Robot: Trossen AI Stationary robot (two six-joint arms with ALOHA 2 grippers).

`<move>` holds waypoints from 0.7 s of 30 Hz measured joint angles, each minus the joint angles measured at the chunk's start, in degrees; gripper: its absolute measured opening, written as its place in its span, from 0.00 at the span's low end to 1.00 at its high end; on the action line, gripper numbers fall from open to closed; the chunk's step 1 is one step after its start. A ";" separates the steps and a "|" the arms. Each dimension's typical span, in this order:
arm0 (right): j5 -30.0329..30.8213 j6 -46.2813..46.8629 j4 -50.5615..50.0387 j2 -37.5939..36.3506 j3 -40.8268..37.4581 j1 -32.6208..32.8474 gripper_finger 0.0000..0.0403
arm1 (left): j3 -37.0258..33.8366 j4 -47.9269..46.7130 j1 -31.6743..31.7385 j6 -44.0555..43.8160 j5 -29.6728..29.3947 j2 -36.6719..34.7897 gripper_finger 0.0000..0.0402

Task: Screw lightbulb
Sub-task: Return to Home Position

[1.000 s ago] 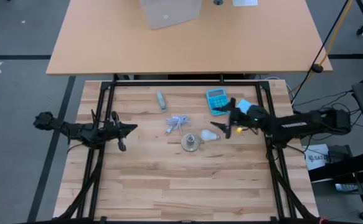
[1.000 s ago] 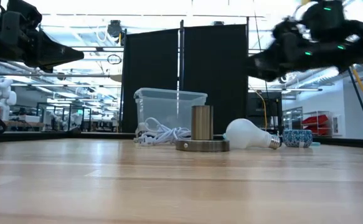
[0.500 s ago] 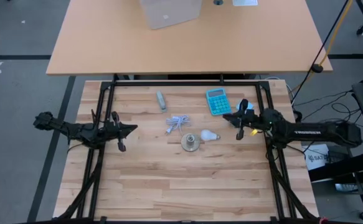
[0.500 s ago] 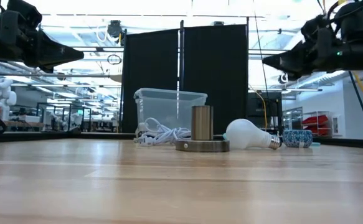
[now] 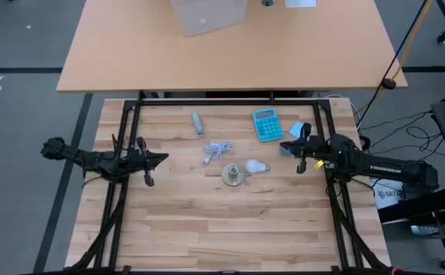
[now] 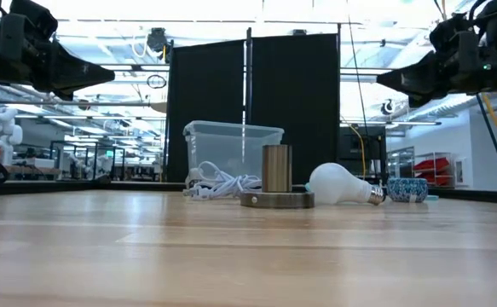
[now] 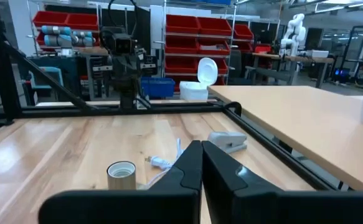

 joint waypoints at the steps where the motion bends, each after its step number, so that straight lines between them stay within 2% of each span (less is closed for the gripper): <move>1: 0.00 0.05 -1.19 -1.20 0.00 0.00 0.00 | 0.00 0.00 0.00 0.00 0.00 0.00 0.00; 8: 1.45 0.77 -5.32 -9.05 -1.70 0.00 0.00 | 0.00 0.00 0.00 0.20 0.00 0.02 0.00; 15: 1.51 -0.99 -11.60 -13.16 -1.68 0.31 0.00 | 0.00 0.00 0.00 0.45 0.00 0.04 0.00; 21: -1.21 -1.98 -12.74 -17.38 -1.68 0.31 0.00 | 0.00 0.00 0.00 0.42 0.00 0.04 0.00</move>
